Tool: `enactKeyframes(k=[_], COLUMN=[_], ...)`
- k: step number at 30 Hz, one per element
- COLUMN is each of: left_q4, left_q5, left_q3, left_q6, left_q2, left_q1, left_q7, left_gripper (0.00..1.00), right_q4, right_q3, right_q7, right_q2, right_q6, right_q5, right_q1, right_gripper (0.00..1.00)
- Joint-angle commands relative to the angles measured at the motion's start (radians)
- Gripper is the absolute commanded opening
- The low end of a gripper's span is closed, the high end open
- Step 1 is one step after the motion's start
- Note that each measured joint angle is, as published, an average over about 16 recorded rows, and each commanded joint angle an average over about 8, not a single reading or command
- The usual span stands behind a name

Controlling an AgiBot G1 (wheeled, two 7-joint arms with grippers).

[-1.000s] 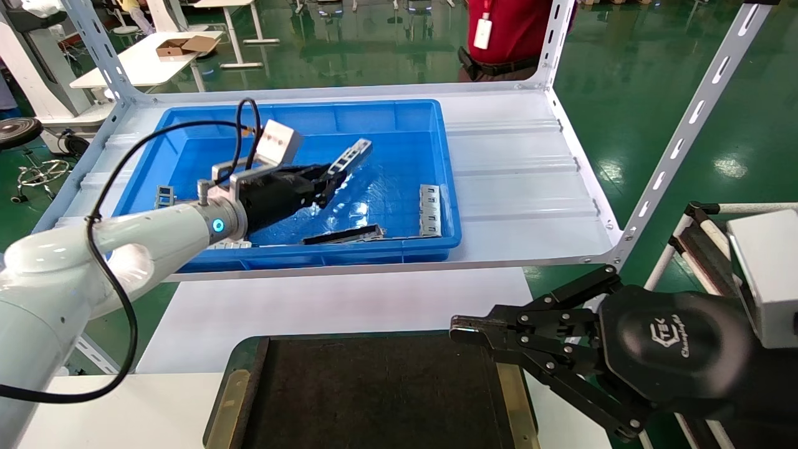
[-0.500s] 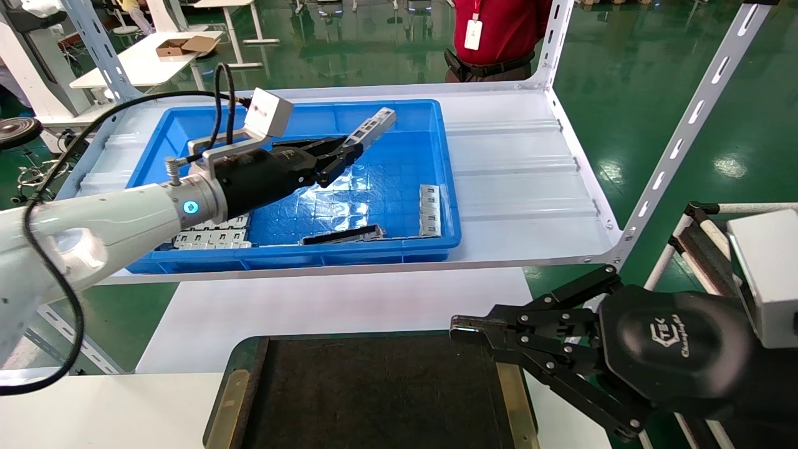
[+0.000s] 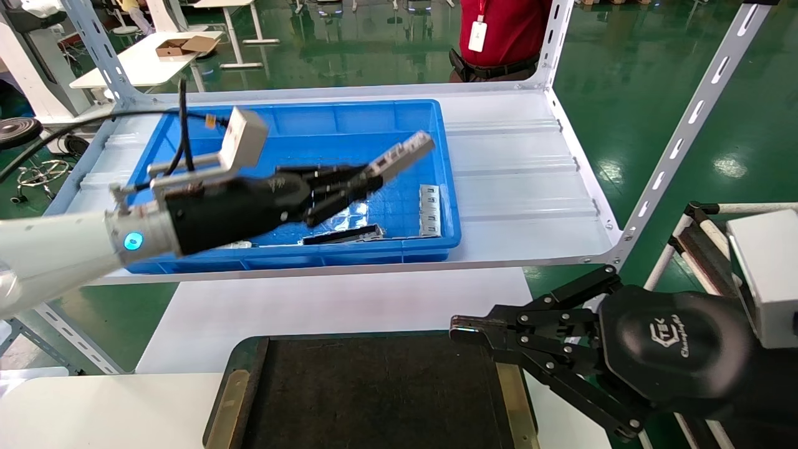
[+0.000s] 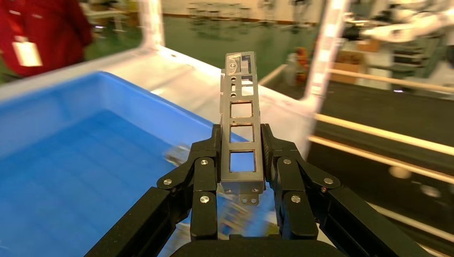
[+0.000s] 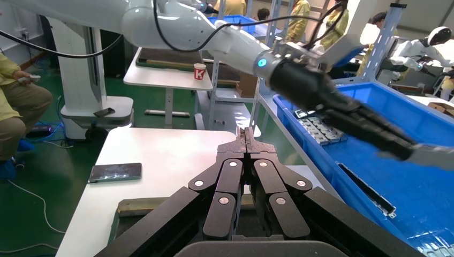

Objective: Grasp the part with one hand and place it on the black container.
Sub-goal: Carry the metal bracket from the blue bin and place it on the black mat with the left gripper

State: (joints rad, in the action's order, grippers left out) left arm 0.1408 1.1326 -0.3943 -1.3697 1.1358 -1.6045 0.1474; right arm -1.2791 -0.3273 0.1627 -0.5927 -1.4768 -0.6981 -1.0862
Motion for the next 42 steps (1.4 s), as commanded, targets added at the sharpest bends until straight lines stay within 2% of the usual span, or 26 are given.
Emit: enactKeyframes(k=[1, 10, 15, 19, 24, 30, 42], left_q4=[0.011, 0.201, 0.374, 0.496, 0.635, 0.769, 0.925], left_q5=[-0.001, -0.047, -0.077, -0.087, -0.073, -0.023, 0.091], left_q3=[-0.001, -0.008, -0.029, -0.036, -0.037, -0.035, -0.039], left_q6=[-0.049, -0.212, -0.195, -0.134, 0.012, 0.271, 0.793], left_q2=[-0.016, -0.066, -0.102, -0.123, -0.131, -0.113, 0.008], left_q1=[0.017, 0.208, 0.362, 0.482, 0.628, 0.774, 0.948], left_q7=[-0.008, -0.071, -0.148, -0.217, -0.298, -0.386, -0.574], left_gripper=[0.0, 0.0, 0.0, 0.0, 0.0, 0.0, 0.0], right_q4=[0.0, 0.0, 0.0, 0.0, 0.0, 0.0, 0.0], right_q3=[0.0, 0.0, 0.0, -0.001, -0.001, -0.001, -0.001], right_q7=[0.0, 0.0, 0.0, 0.0, 0.0, 0.0, -0.001], right_q2=[0.0, 0.0, 0.0, 0.0, 0.0, 0.0, 0.0], right_q6=[0.0, 0.0, 0.0, 0.0, 0.0, 0.0, 0.001], right_q5=[0.0, 0.0, 0.0, 0.0, 0.0, 0.001, 0.001], right_q1=[0.0, 0.0, 0.0, 0.0, 0.0, 0.0, 0.0], right_gripper=[0.0, 0.0, 0.0, 0.0, 0.0, 0.0, 0.0])
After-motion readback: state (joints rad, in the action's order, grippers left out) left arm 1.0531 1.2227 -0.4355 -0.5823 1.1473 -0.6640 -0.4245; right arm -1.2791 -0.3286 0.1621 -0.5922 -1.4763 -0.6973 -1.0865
